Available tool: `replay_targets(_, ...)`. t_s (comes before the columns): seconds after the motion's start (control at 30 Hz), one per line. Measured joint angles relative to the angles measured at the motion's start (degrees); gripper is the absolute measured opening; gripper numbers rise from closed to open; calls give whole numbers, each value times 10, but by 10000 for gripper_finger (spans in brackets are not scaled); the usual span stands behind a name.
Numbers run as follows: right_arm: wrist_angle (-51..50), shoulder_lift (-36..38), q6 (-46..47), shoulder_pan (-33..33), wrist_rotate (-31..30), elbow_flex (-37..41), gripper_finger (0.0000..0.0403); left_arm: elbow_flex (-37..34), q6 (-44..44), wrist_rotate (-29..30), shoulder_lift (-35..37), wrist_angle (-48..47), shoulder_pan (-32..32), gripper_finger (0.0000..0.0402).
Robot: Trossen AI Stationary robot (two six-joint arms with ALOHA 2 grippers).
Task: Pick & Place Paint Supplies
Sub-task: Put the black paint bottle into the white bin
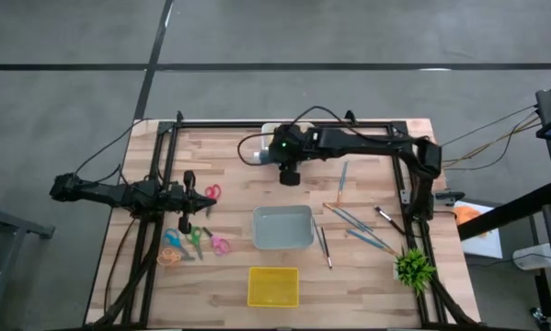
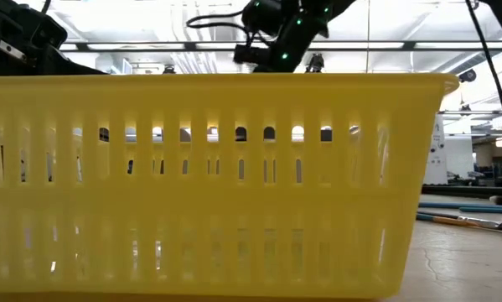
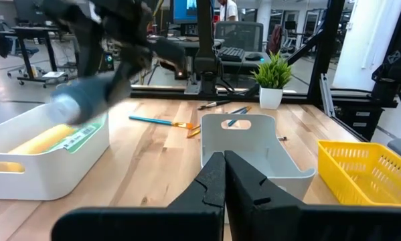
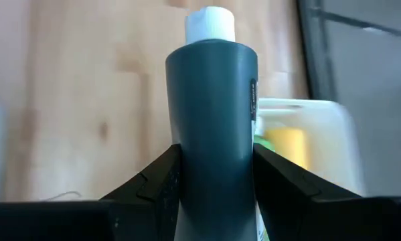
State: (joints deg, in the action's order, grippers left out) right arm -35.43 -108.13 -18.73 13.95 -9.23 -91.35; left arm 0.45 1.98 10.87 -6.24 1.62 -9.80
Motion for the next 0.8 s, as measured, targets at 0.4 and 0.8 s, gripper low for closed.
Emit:
replay_targets(0.4,-8,-27,-63,106,-4,1,153,0,0,0,0,0,0,0)
replay_targets(0.8,5,-77,-73,159,59,1,153,0,0,0,0,0,0,0)
